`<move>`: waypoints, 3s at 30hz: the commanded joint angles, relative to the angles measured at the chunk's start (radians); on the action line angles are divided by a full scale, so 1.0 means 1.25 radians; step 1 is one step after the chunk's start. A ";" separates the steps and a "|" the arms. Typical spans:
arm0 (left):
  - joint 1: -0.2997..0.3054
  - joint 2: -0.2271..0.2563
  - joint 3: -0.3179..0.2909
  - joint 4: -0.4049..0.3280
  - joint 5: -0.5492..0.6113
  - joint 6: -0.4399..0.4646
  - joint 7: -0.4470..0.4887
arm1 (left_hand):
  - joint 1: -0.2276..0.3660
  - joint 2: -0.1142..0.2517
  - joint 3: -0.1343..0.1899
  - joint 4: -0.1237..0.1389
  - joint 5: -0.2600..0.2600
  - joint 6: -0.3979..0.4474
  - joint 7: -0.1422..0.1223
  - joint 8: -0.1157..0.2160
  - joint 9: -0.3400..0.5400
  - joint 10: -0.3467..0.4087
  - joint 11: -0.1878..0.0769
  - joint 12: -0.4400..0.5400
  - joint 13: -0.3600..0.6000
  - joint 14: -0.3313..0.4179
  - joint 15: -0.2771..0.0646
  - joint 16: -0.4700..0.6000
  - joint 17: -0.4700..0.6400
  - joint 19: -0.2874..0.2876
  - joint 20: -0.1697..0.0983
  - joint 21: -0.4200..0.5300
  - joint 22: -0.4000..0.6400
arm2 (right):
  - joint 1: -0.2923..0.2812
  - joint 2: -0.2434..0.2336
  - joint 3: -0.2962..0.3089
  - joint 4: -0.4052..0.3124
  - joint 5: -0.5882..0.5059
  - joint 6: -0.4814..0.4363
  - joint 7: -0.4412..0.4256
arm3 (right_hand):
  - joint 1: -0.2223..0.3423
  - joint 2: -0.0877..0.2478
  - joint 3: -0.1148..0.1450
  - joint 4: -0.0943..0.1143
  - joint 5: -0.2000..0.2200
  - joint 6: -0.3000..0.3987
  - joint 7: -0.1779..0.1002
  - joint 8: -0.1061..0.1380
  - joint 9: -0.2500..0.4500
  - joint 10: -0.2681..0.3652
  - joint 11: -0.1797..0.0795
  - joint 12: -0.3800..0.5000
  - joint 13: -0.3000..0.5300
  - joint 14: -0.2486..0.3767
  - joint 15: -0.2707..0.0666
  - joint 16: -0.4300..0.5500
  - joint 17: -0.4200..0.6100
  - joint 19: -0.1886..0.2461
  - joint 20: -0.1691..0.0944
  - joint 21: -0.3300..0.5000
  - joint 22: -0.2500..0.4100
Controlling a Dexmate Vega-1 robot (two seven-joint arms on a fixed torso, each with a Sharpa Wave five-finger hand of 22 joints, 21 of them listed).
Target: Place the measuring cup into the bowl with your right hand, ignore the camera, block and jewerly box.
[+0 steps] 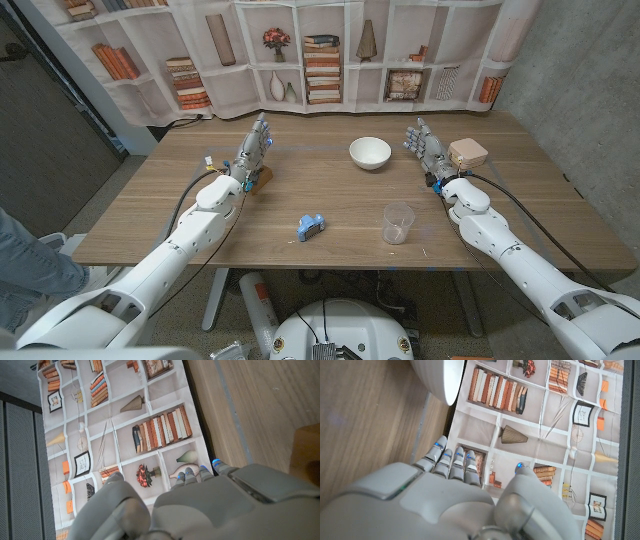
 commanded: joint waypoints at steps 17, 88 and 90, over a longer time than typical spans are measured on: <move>0.015 0.030 0.003 -0.047 0.016 0.033 0.018 | 0.014 0.010 0.003 -0.005 0.008 -0.007 0.004 0.002 0.002 -0.002 0.004 0.005 0.000 -0.016 0.002 0.004 0.001 -0.022 -0.001 -0.004 0.003 | -0.044 -0.039 0.014 -0.080 -0.012 0.015 -0.013 | 0.016 0.001 0.007 -0.011 0.000 0.005 -0.001 0.000 0.001 0.008 -0.005 0.002 0.000 0.010 -0.002 0.003 0.002 0.009 -0.012 -0.009 0.002; 0.085 0.095 -0.041 -0.096 0.004 -0.067 -0.057 | 0.030 0.027 -0.003 -0.014 0.013 0.030 0.000 0.008 0.002 0.031 0.002 0.011 -0.001 0.012 -0.003 0.007 0.001 -0.018 0.003 -0.011 0.004 | -0.299 -0.159 0.092 -0.305 -0.111 0.113 -0.115 | 0.037 0.000 0.008 -0.034 -0.007 0.006 -0.013 -0.001 -0.001 0.027 -0.021 0.005 -0.002 0.019 -0.011 -0.002 0.001 0.028 -0.014 -0.040 0.002; 0.087 0.097 -0.041 -0.100 0.005 -0.063 -0.053 | 0.030 0.027 -0.004 -0.014 0.013 0.030 -0.001 0.007 0.002 0.031 0.000 0.011 -0.001 0.012 -0.003 0.007 0.001 -0.018 0.002 -0.011 0.004 | -0.305 -0.160 0.095 -0.307 -0.106 0.118 -0.108 | 0.038 0.000 0.008 -0.035 -0.007 0.006 -0.014 -0.001 -0.001 0.027 -0.021 0.005 -0.003 0.021 -0.013 -0.001 0.000 0.030 -0.014 -0.040 0.002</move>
